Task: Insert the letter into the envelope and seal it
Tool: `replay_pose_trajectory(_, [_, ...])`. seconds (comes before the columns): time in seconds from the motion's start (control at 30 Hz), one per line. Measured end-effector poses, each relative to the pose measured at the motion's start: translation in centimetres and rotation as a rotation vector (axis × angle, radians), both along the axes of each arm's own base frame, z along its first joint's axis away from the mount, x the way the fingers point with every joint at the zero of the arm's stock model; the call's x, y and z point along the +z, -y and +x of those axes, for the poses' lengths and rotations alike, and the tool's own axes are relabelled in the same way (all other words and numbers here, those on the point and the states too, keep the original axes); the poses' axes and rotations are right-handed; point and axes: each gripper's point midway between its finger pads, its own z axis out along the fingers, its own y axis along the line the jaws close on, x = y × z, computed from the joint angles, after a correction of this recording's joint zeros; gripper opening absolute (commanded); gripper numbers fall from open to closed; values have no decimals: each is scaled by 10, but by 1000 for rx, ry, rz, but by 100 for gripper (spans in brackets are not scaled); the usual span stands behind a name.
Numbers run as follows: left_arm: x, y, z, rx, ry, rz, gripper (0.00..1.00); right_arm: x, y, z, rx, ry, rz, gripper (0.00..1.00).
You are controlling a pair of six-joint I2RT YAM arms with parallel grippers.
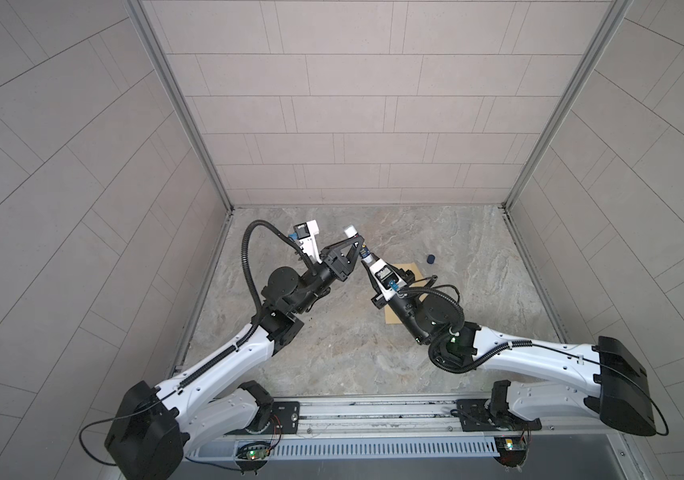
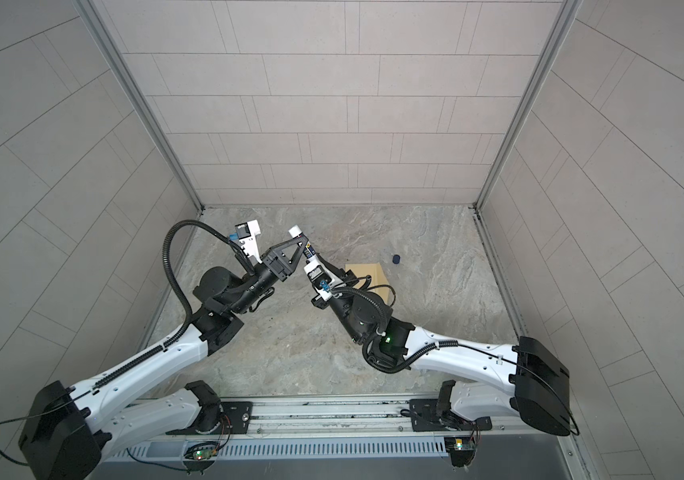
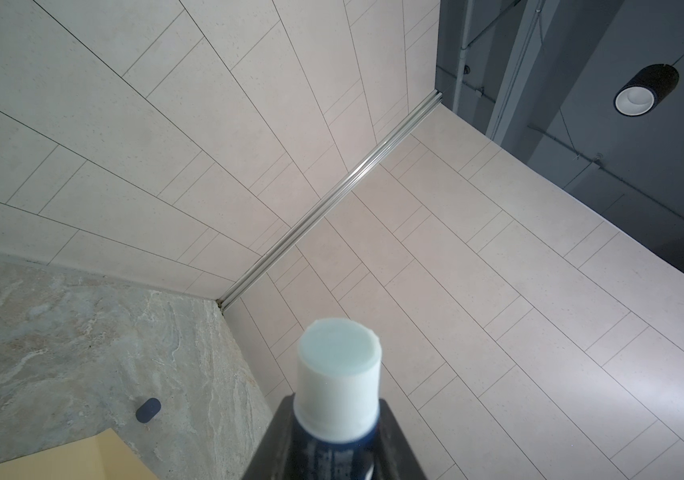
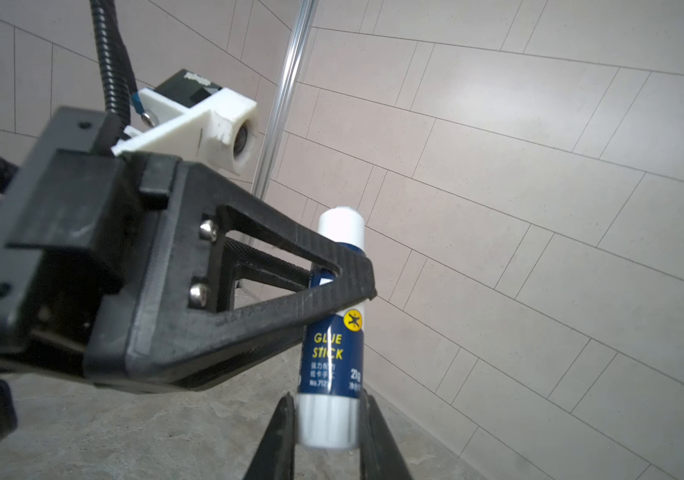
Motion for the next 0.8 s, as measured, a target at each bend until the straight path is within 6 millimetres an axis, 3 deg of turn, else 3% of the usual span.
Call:
replay_pose_trajectory(0.07, [1,-1,1,5,3,-4,0,1,0,0,6,-8,15,0])
replay_pose_trajectory(0.23, [1,-2,2,10,5,-4,0,1,1,3,59,-56,79,0])
replay_pose_trajectory(0.43, [8,-3,2,12,36,-25,0,10,7,8,277,-198,265,0])
replay_pose_trajectory(0.57, [5,1,0,-11,47,-17,0,31,26,21,363,-284,447,0])
replay_pose_trajectory(0.67, [8,6,-8,-52,66,-19,0,40,31,26,405,-337,511,8])
replay_pose_trajectory(0.8, [11,7,-10,-61,78,-25,0,37,23,17,451,-374,478,33])
